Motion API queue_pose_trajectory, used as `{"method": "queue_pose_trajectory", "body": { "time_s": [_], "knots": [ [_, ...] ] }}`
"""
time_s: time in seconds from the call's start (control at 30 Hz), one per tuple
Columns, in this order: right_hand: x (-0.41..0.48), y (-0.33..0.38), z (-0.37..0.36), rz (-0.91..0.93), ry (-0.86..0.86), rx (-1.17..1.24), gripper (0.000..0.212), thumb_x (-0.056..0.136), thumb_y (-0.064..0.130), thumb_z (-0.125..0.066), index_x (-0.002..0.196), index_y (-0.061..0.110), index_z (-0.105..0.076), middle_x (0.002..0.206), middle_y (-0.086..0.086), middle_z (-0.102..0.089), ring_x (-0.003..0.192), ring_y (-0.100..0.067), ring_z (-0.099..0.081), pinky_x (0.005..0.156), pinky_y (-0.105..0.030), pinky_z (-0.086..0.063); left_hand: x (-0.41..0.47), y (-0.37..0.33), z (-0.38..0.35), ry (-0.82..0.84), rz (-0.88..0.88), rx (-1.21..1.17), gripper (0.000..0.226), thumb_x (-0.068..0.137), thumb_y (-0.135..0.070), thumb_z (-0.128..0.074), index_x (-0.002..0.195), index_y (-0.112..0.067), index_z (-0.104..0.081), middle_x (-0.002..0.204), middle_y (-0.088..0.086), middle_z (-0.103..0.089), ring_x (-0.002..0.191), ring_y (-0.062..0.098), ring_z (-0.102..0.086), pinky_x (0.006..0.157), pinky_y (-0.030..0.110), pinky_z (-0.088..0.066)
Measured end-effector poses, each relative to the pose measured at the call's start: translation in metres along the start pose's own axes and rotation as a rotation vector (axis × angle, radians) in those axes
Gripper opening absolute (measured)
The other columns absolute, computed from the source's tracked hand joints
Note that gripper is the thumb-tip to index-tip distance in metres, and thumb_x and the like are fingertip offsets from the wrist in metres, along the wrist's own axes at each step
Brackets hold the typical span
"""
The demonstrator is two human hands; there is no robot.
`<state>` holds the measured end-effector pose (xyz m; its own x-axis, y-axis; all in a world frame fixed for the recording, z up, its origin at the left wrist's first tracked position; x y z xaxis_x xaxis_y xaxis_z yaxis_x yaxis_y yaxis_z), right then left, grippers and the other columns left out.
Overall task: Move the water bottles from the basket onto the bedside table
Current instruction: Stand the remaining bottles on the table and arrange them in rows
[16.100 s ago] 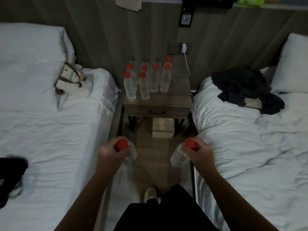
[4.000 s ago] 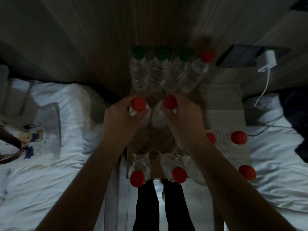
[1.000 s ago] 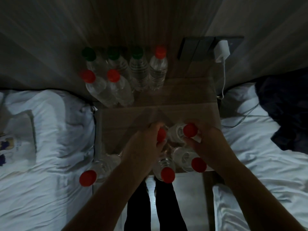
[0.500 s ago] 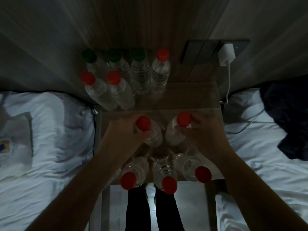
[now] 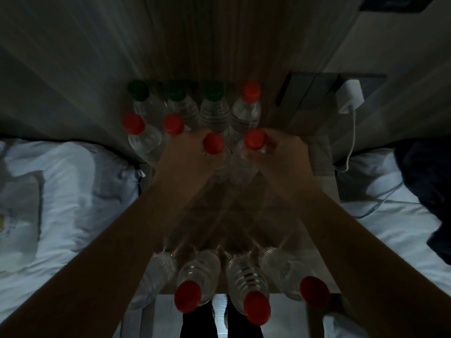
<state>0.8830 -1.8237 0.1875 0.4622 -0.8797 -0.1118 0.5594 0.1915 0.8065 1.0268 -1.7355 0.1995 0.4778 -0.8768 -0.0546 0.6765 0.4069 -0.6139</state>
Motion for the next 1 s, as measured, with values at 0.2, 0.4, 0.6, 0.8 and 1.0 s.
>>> {"method": "queue_pose_trajectory", "body": {
  "time_s": [0.2, 0.4, 0.6, 0.8, 1.0],
  "knots": [
    [0.007, -0.006, -0.006, 0.028, 0.013, 0.019, 0.024, 0.076, 0.027, -0.074, 0.099, 0.023, -0.069, 0.090, 0.011, -0.070, 0.082, 0.000, -0.062, 0.079, -0.016, -0.050, 0.011, 0.000, -0.001, -0.059, -0.007, 0.059, 0.028, 0.082, -0.033, -0.066, 0.100, -0.012, -0.060, 0.086, 0.002, -0.062, 0.081, 0.018, -0.059, 0.070, 0.030, -0.045],
    [-0.001, -0.026, -0.012, -0.075, 0.090, 0.056, 0.040, 0.077, 0.038, -0.073, 0.113, 0.033, -0.057, 0.097, 0.019, -0.062, 0.089, 0.002, -0.059, 0.067, -0.003, -0.041, -0.014, 0.009, 0.012, -0.184, -0.004, 0.004, 0.039, 0.078, -0.034, -0.070, 0.109, -0.018, -0.051, 0.105, 0.001, -0.059, 0.089, 0.014, -0.057, 0.066, 0.022, -0.043],
    [-0.003, -0.082, -0.048, -0.290, 0.300, -0.061, 0.080, 0.064, 0.065, -0.071, 0.132, 0.032, -0.045, 0.119, 0.008, -0.059, 0.105, -0.015, -0.058, 0.092, -0.034, -0.047, -0.037, 0.060, -0.034, 0.143, 0.242, 0.027, 0.029, 0.083, -0.044, -0.063, 0.068, -0.024, -0.049, 0.062, -0.008, -0.051, 0.057, 0.003, -0.047, 0.051, 0.020, -0.033],
    [0.004, -0.112, -0.080, -0.379, 0.388, -0.130, 0.064, 0.066, 0.056, -0.073, 0.120, 0.025, -0.060, 0.120, -0.002, -0.064, 0.108, -0.023, -0.061, 0.095, -0.039, -0.050, -0.036, 0.105, -0.108, 0.605, 0.498, -0.021, 0.042, 0.089, -0.057, -0.045, 0.088, -0.018, -0.060, 0.077, 0.006, -0.064, 0.065, 0.020, -0.063, 0.060, 0.030, -0.053],
    [0.012, -0.114, -0.093, -0.279, 0.498, -0.330, 0.041, 0.092, 0.041, -0.055, 0.126, 0.020, -0.056, 0.131, -0.007, -0.057, 0.119, -0.024, -0.053, 0.084, -0.022, -0.032, -0.016, 0.099, -0.116, 0.616, 0.580, -0.115, 0.056, 0.093, -0.055, -0.037, 0.121, -0.010, -0.053, 0.084, 0.011, -0.066, 0.057, 0.018, -0.060, 0.053, 0.025, -0.048]
  ]
}}
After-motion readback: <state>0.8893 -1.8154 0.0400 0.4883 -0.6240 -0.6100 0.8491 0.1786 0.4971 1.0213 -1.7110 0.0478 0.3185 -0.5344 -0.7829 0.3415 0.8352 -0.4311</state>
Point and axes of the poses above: each hand's wrist, its own x-axis towards the middle knuckle, its own z-axis out of the back of the hand, y = z × x, the point moved 8 cm from there along x, towards the middle knuckle
